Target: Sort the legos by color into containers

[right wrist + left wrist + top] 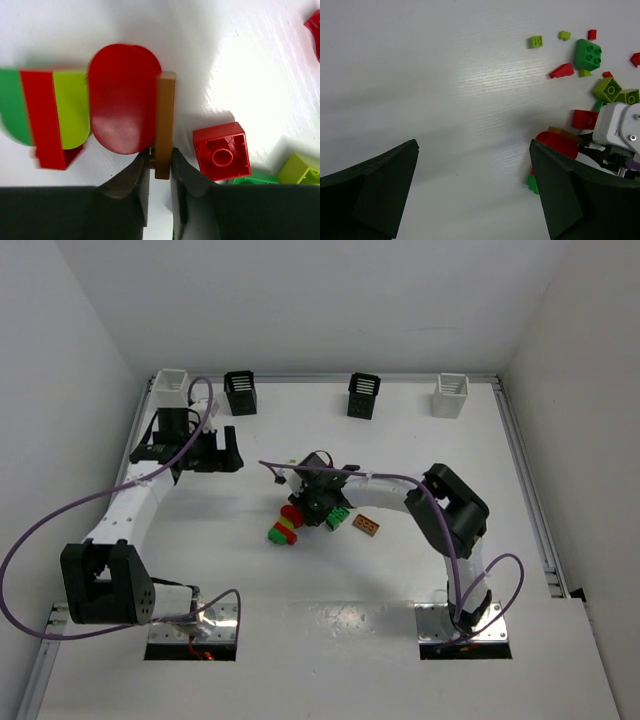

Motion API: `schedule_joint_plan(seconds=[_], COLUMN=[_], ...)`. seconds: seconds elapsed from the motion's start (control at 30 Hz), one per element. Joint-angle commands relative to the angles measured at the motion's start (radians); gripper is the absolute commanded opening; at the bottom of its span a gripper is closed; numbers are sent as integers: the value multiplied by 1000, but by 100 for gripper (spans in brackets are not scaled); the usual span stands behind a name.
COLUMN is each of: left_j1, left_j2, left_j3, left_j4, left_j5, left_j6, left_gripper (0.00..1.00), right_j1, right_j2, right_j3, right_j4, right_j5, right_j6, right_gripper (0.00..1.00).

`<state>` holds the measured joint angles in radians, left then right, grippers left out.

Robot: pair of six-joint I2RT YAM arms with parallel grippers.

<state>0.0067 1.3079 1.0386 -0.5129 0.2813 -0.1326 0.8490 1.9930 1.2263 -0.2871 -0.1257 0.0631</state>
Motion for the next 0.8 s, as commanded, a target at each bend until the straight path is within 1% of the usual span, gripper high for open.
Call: schedule_joint_plan(seconds=[0.0,0.03,0.07,0.1,0.17,0.2,0.27,0.3,0.37,0.4,0.5,0.57,0.6,0.63,0.77], left_j1=[7,7,7,7,16,27,27,27,36,36,36,36,36,36,36], left_j2=[-32,-19,-7,2,25,25,59,68,79,79,100,110,110,110,91], left_j3=[-31,-31,-40,-40,-52,-66,-81,-100,-120,-135,-163,-205,-206,-234,-278], left_j4=[20,20,20,10,-1,-1,-1,-1,-1,8,52,85,85,121,203], left_j5=[39,50,64,120,198,281,352,427,501,562,620,686,705,760,878], left_j6=[28,28,43,60,86,96,96,96,96,84,44,13,13,-22,-99], left_gripper=[100,100,100,100,95,93,91,91,91,91,90,88,88,88,86], right_j1=[9,9,9,9,9,9,-1,-1,-1,-10,-10,-10,-10,-1,8], right_j2=[7,7,7,-14,-48,-95,-153,-181,-244,-261,-327,-358,-358,-358,-369], right_j3=[27,15,15,0,-43,-82,-129,-163,-172,-183,-212,-221,-221,-221,-212], right_j4=[29,40,49,49,98,117,185,204,213,244,298,307,318,318,318], right_j5=[9,9,9,9,29,29,29,29,49,49,69,60,60,60,29], right_j6=[-17,-17,-26,-26,-37,-48,-63,-72,-92,-92,-117,-126,-126,-137,-128], right_gripper=[17,3,0,0,0,0,0,0,0,0,0,0,0,0,0])
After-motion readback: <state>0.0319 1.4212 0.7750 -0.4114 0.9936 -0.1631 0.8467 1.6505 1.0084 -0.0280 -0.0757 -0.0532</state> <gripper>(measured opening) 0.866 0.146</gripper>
